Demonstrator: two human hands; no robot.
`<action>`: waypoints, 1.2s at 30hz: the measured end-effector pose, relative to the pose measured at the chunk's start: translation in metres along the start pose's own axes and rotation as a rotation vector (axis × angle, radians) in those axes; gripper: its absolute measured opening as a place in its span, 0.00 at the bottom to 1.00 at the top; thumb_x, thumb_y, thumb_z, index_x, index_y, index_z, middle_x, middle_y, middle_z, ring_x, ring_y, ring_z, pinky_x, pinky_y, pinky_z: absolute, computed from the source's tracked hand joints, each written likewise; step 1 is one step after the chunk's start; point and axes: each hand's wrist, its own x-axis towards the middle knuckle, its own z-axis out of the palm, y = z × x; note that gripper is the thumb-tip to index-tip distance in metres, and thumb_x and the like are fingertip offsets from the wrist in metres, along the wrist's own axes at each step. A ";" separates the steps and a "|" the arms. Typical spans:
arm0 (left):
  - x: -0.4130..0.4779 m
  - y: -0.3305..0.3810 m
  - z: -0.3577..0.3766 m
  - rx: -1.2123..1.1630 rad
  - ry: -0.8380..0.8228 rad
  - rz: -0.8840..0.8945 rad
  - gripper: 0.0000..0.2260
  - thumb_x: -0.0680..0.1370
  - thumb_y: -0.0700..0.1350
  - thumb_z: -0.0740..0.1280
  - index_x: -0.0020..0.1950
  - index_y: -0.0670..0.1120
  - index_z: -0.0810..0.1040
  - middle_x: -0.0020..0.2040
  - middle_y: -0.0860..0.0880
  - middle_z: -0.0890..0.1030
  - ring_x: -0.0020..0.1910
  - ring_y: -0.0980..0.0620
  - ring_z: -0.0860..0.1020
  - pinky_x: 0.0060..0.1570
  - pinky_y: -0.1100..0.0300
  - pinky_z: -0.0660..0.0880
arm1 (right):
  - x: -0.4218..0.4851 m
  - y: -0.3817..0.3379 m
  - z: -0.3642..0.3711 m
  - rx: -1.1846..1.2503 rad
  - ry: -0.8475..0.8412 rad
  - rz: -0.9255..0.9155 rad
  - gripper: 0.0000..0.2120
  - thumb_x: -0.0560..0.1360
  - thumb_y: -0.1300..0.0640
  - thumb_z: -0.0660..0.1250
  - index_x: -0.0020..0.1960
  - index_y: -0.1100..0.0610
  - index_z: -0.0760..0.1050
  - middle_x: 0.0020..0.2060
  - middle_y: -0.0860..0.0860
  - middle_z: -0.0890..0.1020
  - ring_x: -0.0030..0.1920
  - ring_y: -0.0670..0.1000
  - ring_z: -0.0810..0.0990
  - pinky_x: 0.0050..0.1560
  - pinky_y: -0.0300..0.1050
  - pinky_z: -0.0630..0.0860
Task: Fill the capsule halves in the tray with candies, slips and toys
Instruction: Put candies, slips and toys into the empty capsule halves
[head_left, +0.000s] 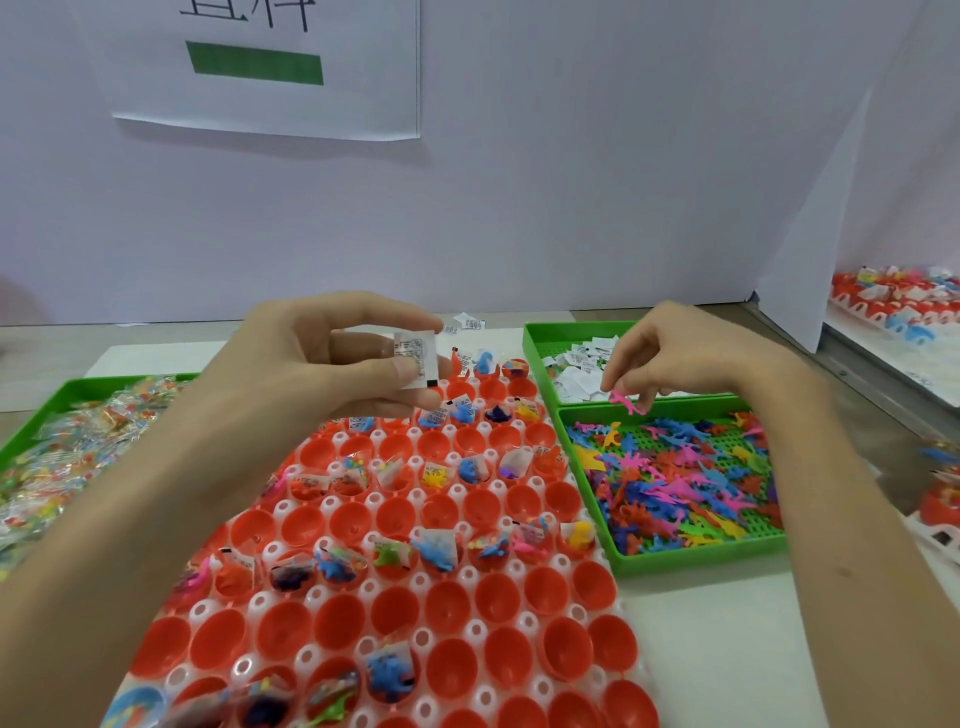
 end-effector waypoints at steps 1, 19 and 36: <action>0.000 0.000 0.001 -0.004 -0.005 -0.003 0.12 0.69 0.42 0.73 0.51 0.53 0.87 0.45 0.42 0.87 0.44 0.45 0.87 0.43 0.64 0.81 | 0.000 0.000 0.000 0.005 0.030 -0.005 0.09 0.74 0.64 0.73 0.41 0.50 0.86 0.35 0.44 0.86 0.35 0.46 0.86 0.45 0.45 0.79; -0.005 0.003 0.016 -0.023 0.033 0.007 0.11 0.76 0.35 0.72 0.56 0.47 0.83 0.42 0.42 0.87 0.43 0.46 0.87 0.42 0.64 0.82 | -0.037 -0.102 0.017 0.686 0.001 -0.660 0.07 0.75 0.66 0.72 0.48 0.56 0.85 0.40 0.55 0.87 0.42 0.54 0.87 0.45 0.41 0.82; -0.007 0.011 0.007 0.137 -0.108 0.099 0.16 0.81 0.32 0.65 0.63 0.50 0.78 0.46 0.38 0.86 0.46 0.48 0.87 0.50 0.61 0.82 | -0.040 -0.109 0.019 0.458 0.146 -0.602 0.05 0.71 0.62 0.77 0.45 0.55 0.84 0.39 0.49 0.87 0.41 0.47 0.87 0.43 0.36 0.80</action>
